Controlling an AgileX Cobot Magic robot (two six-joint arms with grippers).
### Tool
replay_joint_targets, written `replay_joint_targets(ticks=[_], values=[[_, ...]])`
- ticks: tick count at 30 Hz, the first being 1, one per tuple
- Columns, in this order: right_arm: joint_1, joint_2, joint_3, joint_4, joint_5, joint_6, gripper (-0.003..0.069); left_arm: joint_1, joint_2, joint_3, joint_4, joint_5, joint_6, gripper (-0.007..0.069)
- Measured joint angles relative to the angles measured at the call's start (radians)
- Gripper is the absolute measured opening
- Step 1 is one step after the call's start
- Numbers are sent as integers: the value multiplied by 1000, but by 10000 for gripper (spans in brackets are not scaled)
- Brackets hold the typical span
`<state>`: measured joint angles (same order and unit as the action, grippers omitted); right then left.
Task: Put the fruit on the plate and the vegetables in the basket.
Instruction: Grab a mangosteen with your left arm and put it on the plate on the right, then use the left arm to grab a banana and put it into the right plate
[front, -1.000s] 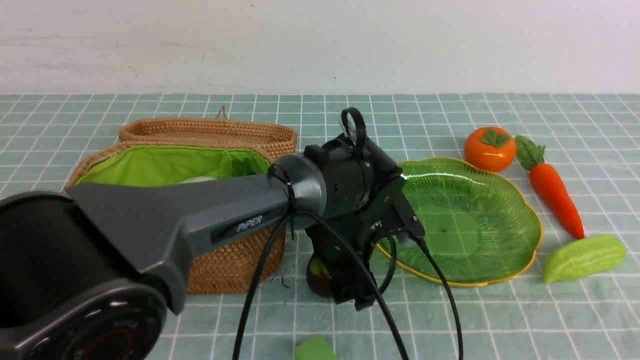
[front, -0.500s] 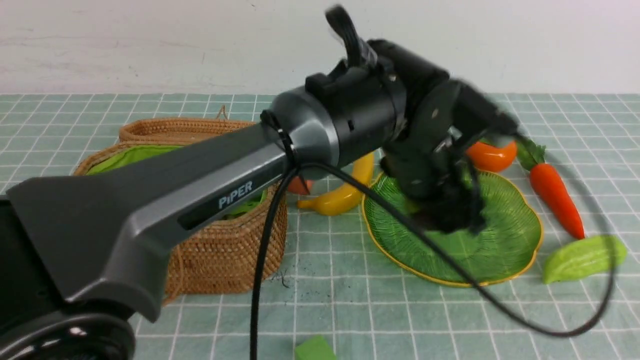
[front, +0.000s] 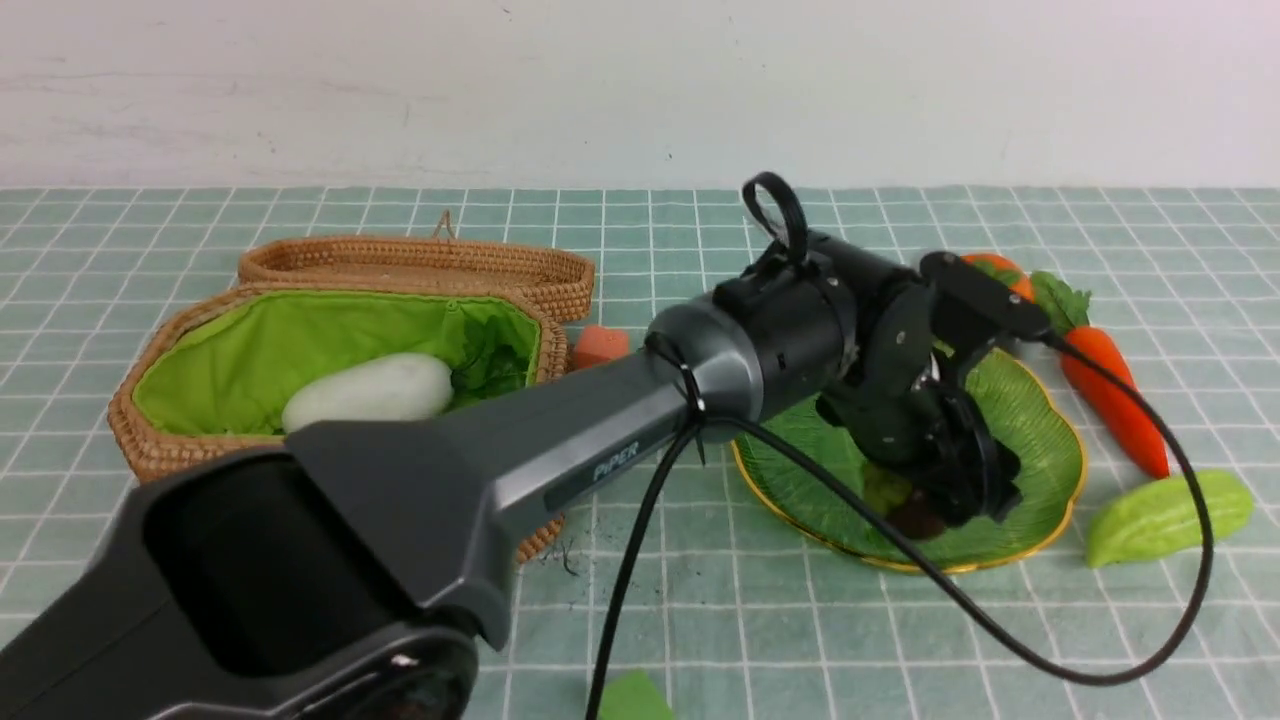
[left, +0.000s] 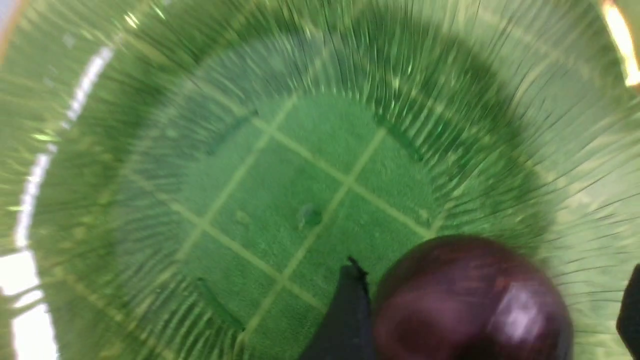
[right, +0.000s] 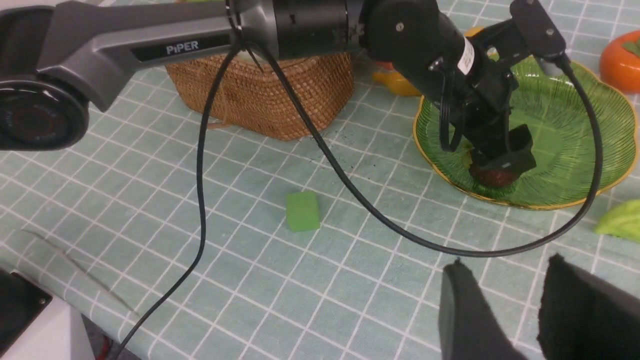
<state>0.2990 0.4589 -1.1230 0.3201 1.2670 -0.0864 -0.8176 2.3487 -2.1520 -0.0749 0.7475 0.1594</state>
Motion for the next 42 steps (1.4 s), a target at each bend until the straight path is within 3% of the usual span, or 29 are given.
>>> replay_joint_targets(ticks=[3,7,9,11,12,14,15,16,17,18,20,24,26,27,31,42], values=[[0,0,0,0,0,0,235,0,-33,0,4,25,0,668],[0,0,0,0,0,-11,235,2,-170,-3,75,175,-19,626],[0,0,0,0,-1,-12,235,8,-218,-6,103,253,-41,564],[0,0,0,0,-1,-12,235,31,-249,-12,147,359,-33,443],[0,0,0,0,-1,-12,235,35,-249,-12,150,368,-30,443],[0,0,0,0,-1,-14,235,101,-239,-13,155,438,14,274],[0,0,0,0,-1,-14,235,108,-239,-13,155,441,14,274],[0,0,0,0,-1,-15,235,171,-211,-13,127,451,56,189],[0,0,0,0,-1,-15,235,178,-207,-13,118,451,62,183],[0,0,0,1,-1,-15,235,234,-169,-12,81,448,140,150],[0,0,0,7,-1,-15,235,275,-141,-12,53,432,209,161],[0,0,16,17,-1,-15,235,303,-100,-11,30,372,310,272],[0,0,37,21,-2,-15,235,304,-86,-11,27,320,341,362],[0,0,55,24,-2,-15,235,304,-75,-11,24,282,366,448],[0,0,85,31,-1,-15,235,303,-50,-11,23,230,415,559],[0,0,88,45,-2,-15,235,303,28,-11,31,176,516,575]])
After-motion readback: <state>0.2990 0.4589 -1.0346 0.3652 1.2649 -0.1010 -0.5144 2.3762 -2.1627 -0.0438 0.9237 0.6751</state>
